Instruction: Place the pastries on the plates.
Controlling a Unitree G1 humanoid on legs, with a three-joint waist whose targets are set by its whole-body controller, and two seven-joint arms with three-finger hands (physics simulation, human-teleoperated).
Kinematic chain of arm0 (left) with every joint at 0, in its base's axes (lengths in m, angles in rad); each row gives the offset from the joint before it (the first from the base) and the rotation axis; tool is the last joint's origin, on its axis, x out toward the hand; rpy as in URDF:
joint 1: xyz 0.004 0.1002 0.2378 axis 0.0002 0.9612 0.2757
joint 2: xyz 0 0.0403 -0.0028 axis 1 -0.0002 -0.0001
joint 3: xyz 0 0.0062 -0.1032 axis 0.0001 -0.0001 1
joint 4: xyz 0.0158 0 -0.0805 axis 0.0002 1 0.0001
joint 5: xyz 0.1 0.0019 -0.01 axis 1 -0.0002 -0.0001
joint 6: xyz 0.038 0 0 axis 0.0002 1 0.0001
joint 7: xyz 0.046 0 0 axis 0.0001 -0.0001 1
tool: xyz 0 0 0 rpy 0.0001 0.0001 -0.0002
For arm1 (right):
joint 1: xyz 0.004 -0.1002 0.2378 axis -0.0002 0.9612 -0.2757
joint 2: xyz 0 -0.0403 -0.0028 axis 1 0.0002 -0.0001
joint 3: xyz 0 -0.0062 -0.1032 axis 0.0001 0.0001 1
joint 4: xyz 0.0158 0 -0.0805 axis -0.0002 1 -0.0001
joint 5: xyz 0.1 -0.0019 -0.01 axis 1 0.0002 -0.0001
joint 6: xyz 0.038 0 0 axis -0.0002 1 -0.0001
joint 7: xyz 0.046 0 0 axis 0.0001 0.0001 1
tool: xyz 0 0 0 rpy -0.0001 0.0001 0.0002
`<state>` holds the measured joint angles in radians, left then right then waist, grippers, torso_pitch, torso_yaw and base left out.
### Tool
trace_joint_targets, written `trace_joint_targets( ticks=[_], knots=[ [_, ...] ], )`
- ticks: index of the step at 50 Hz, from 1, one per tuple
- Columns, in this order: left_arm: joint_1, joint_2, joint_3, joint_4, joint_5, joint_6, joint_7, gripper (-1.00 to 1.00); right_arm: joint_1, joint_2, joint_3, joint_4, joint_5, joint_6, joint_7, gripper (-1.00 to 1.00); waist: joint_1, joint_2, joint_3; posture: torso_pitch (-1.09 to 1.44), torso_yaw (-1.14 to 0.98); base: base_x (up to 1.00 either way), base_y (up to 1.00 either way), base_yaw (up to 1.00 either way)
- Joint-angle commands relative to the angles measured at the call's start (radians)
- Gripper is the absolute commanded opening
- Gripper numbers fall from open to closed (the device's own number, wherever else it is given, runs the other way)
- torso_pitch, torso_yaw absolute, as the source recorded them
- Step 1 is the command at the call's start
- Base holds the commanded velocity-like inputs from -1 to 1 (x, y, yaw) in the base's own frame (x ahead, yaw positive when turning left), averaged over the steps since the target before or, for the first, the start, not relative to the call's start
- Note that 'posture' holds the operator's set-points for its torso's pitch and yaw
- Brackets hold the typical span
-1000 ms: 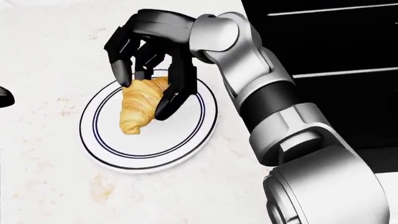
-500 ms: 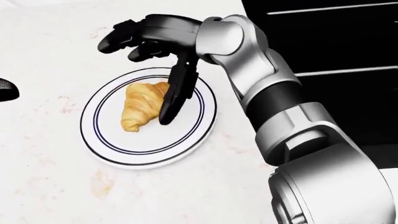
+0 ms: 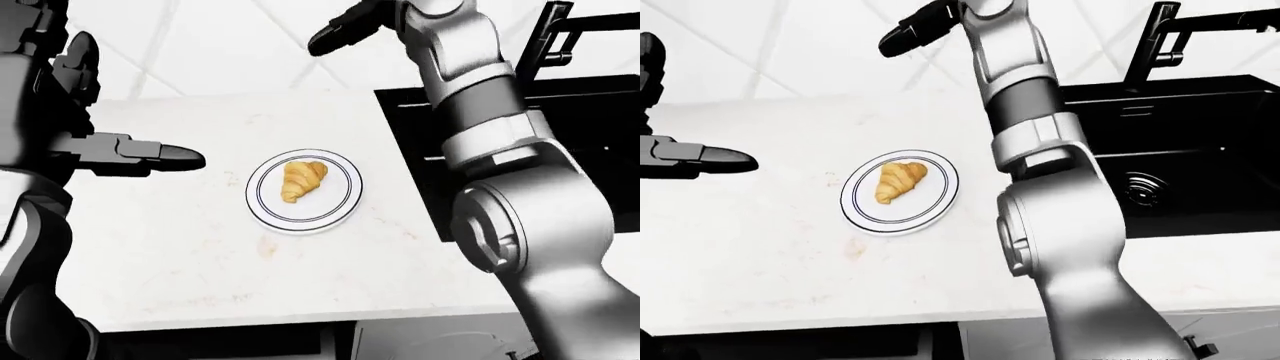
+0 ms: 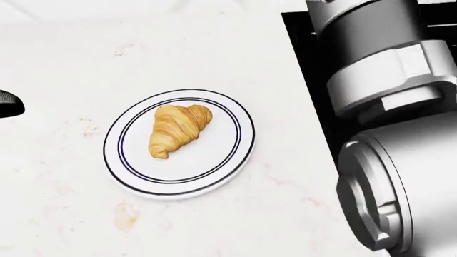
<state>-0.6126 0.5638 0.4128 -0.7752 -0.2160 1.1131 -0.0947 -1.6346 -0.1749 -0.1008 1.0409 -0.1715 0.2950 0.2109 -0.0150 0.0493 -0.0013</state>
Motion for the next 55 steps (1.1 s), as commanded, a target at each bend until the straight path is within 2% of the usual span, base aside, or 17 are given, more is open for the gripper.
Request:
trace_joint_targets(
  ticks=[1, 4, 5, 6, 10, 12, 14, 21, 28, 32, 34, 35, 36, 49, 51, 53, 55],
  knots=[
    [-0.014, 0.01, 0.017, -0.013, 0.01, -0.034, 0.008, 1.0, -0.018, -0.016, 0.004, -0.11, 0.023, 0.057, -0.052, 1.0, 0.001, 0.004, -0.026, -0.13, 0.0, 0.0, 0.0, 0.0],
    [-0.027, 0.017, 0.02, -0.007, 0.007, -0.031, 0.01, 1.0, 0.043, -0.041, 0.02, -0.334, 0.039, 0.214, -0.049, 1.0, 0.004, 0.0, -0.044, -0.16, 0.0, 0.0, 0.0, 0.0],
    [-0.028, 0.018, 0.018, -0.006, 0.007, -0.031, 0.011, 1.0, 0.061, -0.044, 0.017, -0.393, 0.042, 0.255, -0.065, 1.0, 0.006, -0.002, -0.049, -0.17, 0.0, 0.0, 0.0, 0.0],
    [-0.029, 0.015, 0.019, -0.005, 0.005, -0.033, 0.013, 1.0, 0.079, -0.041, -0.025, -0.48, 0.082, 0.309, -0.108, 1.0, 0.008, -0.004, -0.054, -0.18, 0.0, 0.0, 0.0, 0.0],
    [-0.035, 0.014, 0.011, 0.013, 0.004, -0.049, 0.016, 1.0, 0.191, -0.065, -0.027, -0.823, 0.147, 0.509, -0.162, 1.0, 0.016, -0.011, -0.074, -0.22, 0.0, 0.0, 0.0, 0.0],
    [-0.036, 0.016, 0.006, 0.017, 0.002, -0.052, 0.016, 1.0, 0.224, -0.092, -0.01, -0.929, 0.159, 0.567, -0.165, 1.0, 0.019, -0.014, -0.086, -0.24, 0.0, 0.0, 0.0, 0.0],
    [-0.029, 0.008, -0.001, 0.021, 0.006, -0.063, 0.019, 1.0, 0.254, -0.101, -0.024, -1.06, 0.187, 0.662, -0.174, 1.0, 0.02, -0.017, -0.099, -0.26, 0.0, 0.0, 0.0, 0.0],
    [-0.031, 0.002, -0.018, 0.029, 0.016, -0.07, 0.018, 1.0, 0.341, -0.162, -0.037, -1.313, 0.23, 0.852, -0.183, 1.0, 0.021, -0.022, -0.148, -0.33, 0.0, 0.0, 0.0, 0.0],
    [-0.024, -0.013, -0.03, 0.04, 0.037, -0.092, 0.008, 1.0, 0.417, -0.165, -0.044, -1.458, 0.241, 0.939, -0.21, 1.0, 0.022, -0.022, -0.207, -0.4, 0.0, 0.0, 0.0, 0.0],
    [-0.044, -0.016, -0.022, 0.044, 0.034, -0.081, 0.013, 1.0, 0.401, -0.167, -0.04, -1.454, 0.242, 0.946, -0.218, 1.0, 0.022, -0.02, -0.233, -0.4, 0.0, 0.0, 0.0, 0.0],
    [-0.035, -0.014, -0.02, 0.043, 0.037, -0.086, 0.012, 1.0, 0.391, -0.168, -0.032, -1.455, 0.243, 0.943, -0.211, 1.0, 0.013, -0.018, -0.227, -0.4, 0.0, -0.29, 0.0, 0.0],
    [-0.035, -0.013, -0.02, 0.041, 0.036, -0.084, 0.012, 1.0, 0.386, -0.17, -0.03, -1.448, 0.243, 0.937, -0.207, 1.0, 0.009, -0.018, -0.241, -0.4, 0.0, -0.69, 0.0, 0.0],
    [-0.036, -0.012, -0.019, 0.041, 0.035, -0.083, 0.011, 1.0, 0.388, -0.169, -0.025, -1.447, 0.239, 0.933, -0.207, 1.0, 0.006, -0.018, -0.243, -0.4, 0.0, -0.7, 0.0, 0.0],
    [-0.044, -0.006, -0.024, 0.045, 0.038, -0.08, 0.011, 1.0, 0.398, -0.162, -0.03, -1.484, 0.225, 0.958, -0.189, 1.0, 0.0, -0.012, -0.213, -0.4, 0.0, -0.69, 0.0, 0.0],
    [-0.045, -0.006, -0.029, 0.046, 0.04, -0.082, 0.01, 1.0, 0.395, -0.164, -0.03, -1.475, 0.225, 0.952, -0.186, 1.0, 0.0, 0.001, -0.203, -0.4, 0.0, -0.69, 0.0, 0.0],
    [-0.044, -0.01, -0.031, 0.048, 0.043, -0.087, 0.011, 1.0, 0.417, -0.164, -0.031, -1.477, 0.224, 0.933, -0.183, 1.0, -0.002, 0.012, -0.209, -0.4, 0.0, -0.7, 0.0, 0.0],
    [-0.025, -0.025, -0.035, 0.057, 0.051, -0.11, 0.013, 1.0, 0.475, -0.147, -0.039, -1.504, 0.222, 0.91, -0.193, 1.0, -0.004, -0.005, -0.235, -0.4, 0.0, -0.43, 0.0, 0.0]
  ],
)
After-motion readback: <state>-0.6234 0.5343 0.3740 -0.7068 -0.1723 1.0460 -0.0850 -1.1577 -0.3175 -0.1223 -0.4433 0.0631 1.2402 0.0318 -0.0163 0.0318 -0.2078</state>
